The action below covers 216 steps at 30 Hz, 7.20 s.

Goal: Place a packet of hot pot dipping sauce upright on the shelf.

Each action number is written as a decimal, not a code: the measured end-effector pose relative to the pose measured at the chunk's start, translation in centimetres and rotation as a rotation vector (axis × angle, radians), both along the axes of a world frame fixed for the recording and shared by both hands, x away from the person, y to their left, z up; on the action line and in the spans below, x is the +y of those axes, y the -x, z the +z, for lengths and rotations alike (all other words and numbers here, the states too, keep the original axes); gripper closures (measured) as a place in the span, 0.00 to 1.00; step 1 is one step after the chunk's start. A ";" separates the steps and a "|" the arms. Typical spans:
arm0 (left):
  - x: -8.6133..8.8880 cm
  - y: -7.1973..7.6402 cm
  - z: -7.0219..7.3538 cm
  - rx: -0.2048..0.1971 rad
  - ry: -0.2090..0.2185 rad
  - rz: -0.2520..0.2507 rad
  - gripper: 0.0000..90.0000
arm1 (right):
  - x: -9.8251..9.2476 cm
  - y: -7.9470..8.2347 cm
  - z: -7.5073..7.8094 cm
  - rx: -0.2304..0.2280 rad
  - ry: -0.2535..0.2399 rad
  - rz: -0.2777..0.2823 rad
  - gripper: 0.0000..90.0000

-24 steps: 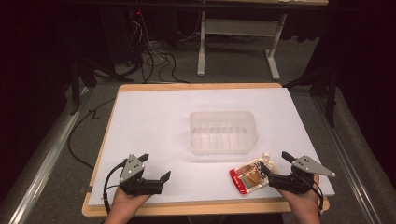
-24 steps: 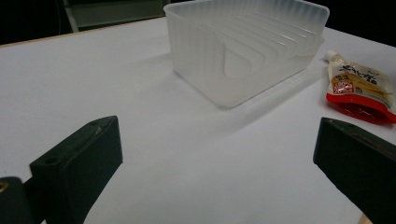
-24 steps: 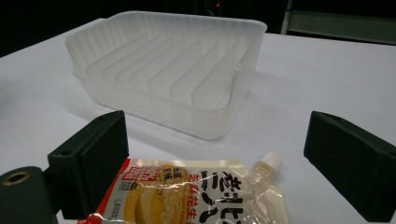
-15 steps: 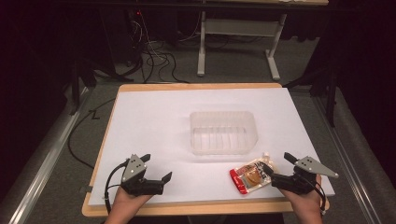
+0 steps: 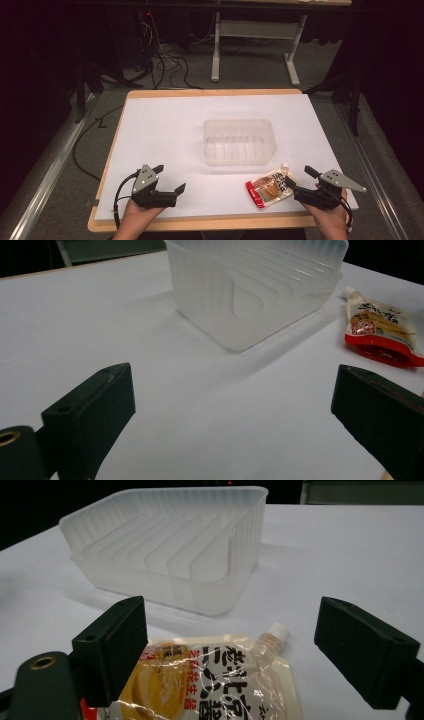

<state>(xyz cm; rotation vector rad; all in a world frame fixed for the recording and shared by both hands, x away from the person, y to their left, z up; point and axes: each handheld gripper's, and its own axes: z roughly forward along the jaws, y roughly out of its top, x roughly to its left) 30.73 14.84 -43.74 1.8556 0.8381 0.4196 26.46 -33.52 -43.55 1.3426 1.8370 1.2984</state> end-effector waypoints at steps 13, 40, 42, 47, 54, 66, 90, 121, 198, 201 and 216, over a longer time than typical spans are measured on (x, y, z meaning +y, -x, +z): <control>-0.9 -0.4 -0.1 0.019 -0.009 -0.041 0.07 | -1.5 -0.2 -1.7 0.178 0.022 -0.048 0.16; -0.9 -0.3 -0.3 0.024 -0.029 -0.051 0.12 | -1.1 -1.4 -4.5 0.317 -0.055 -0.010 0.21; -0.9 -0.2 -0.3 0.025 -0.029 -0.052 0.12 | -1.2 -1.5 -4.5 0.322 -0.071 -0.004 0.22; -1.0 -0.2 -0.4 0.024 -0.031 -0.055 0.12 | -1.3 -1.5 -4.5 0.324 -0.099 0.014 0.26; -0.9 -0.2 -0.4 0.026 -0.036 -0.057 0.12 | -1.3 -1.7 -4.5 0.340 -0.154 0.030 0.32; -0.9 -0.2 -0.4 0.024 -0.040 -0.059 0.12 | -0.8 -1.6 -4.6 0.331 -0.074 -0.006 0.63; -0.9 -0.2 -0.4 0.026 -0.043 -0.058 0.13 | -1.5 -1.6 -3.4 0.312 -0.115 0.008 1.00; -1.0 -0.2 -0.5 0.025 -0.046 -0.060 0.13 | -3.2 1.2 2.9 -0.023 -0.139 -0.026 1.00; -0.6 0.2 -0.4 0.014 -0.057 -0.062 0.14 | -3.5 2.7 4.0 -0.198 -0.067 -0.099 0.71; -0.5 0.3 -0.4 0.014 -0.057 -0.062 0.14 | -3.4 2.7 4.1 -0.206 -0.060 -0.108 0.62; -0.5 0.3 -0.4 0.013 -0.057 -0.062 0.14 | -3.6 1.2 1.9 -0.073 -0.087 -0.084 0.48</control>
